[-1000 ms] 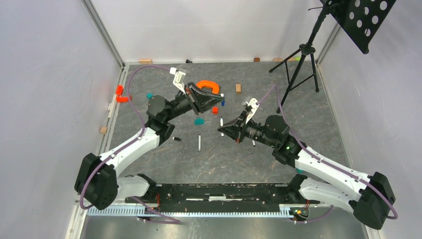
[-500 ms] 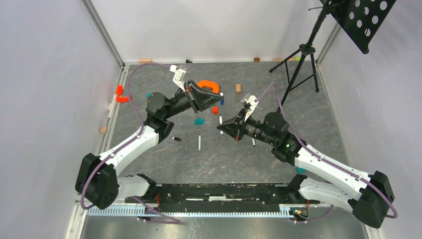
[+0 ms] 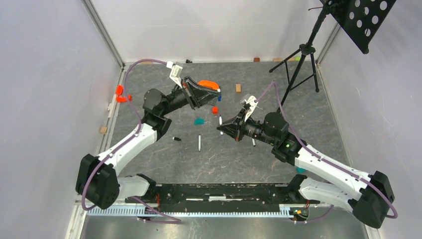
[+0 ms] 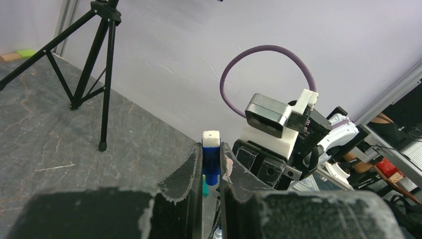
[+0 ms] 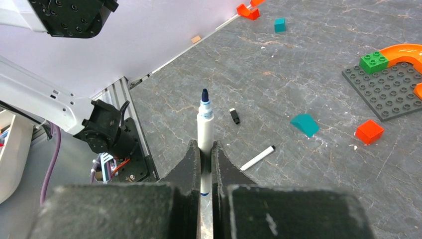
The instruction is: Insert the pens into the pen caps
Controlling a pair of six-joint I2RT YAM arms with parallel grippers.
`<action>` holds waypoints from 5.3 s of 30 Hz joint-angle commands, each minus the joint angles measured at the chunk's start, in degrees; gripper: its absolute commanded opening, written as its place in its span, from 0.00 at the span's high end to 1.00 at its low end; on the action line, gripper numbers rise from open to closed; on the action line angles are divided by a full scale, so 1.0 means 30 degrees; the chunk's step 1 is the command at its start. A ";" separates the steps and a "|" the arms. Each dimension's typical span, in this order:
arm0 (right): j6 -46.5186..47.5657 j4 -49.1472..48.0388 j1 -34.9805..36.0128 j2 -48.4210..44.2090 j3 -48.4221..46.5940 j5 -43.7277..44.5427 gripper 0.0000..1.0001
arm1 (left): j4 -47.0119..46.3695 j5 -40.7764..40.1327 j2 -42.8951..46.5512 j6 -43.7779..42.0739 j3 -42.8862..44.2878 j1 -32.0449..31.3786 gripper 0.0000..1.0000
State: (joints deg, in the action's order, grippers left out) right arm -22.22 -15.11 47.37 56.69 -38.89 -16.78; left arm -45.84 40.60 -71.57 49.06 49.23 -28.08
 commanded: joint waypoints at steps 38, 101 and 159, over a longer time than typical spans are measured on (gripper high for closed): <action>0.0437 0.0024 -0.0474 0.0296 -0.2629 0.1311 1.00 | -0.3901 0.1879 -0.1159 0.2288 0.0171 -0.0192 0.98; -0.0358 0.0207 -0.0938 0.0100 -0.1595 -0.0358 1.00 | -0.2062 0.0492 -0.0168 0.0083 -0.0290 -0.0720 0.98; -0.0276 0.0501 -0.0942 -0.0175 -0.2006 0.0147 1.00 | -0.0890 0.0089 -0.0045 -0.0937 -0.0356 -0.1104 0.98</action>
State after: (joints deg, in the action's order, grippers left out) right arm -22.72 -11.33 44.49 56.80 -44.07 -15.53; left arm -46.41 40.56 -71.09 47.07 48.14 -31.27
